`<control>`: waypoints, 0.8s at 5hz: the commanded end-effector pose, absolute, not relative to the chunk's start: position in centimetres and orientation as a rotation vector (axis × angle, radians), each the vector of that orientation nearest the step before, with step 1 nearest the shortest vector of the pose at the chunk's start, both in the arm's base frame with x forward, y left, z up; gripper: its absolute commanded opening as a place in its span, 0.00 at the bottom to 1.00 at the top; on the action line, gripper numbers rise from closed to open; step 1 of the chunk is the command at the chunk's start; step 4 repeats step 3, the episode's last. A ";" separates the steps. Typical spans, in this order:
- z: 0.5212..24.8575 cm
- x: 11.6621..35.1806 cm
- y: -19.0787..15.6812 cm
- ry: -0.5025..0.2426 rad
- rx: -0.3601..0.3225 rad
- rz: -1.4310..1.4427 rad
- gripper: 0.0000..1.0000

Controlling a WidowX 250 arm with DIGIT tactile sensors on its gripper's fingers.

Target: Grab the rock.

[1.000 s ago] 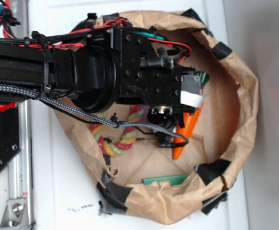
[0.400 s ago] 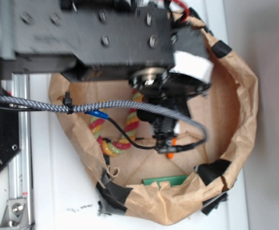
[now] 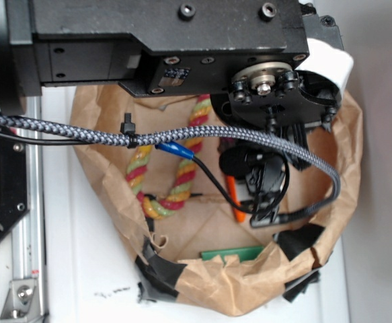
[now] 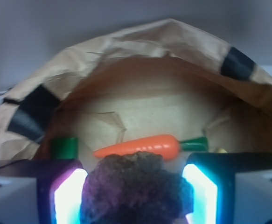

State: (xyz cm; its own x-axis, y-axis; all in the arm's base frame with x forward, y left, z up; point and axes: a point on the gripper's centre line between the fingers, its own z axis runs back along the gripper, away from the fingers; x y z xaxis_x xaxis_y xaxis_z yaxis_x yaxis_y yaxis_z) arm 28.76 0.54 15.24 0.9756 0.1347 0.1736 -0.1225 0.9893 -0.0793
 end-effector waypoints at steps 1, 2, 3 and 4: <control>16.4 29.5 0.2 -0.211 -0.067 0.213 0.00; 16.2 29.4 0.3 -0.208 -0.066 0.222 0.00; 15.9 29.1 0.6 -0.209 -0.049 0.248 0.00; 15.9 29.1 0.6 -0.209 -0.049 0.248 0.00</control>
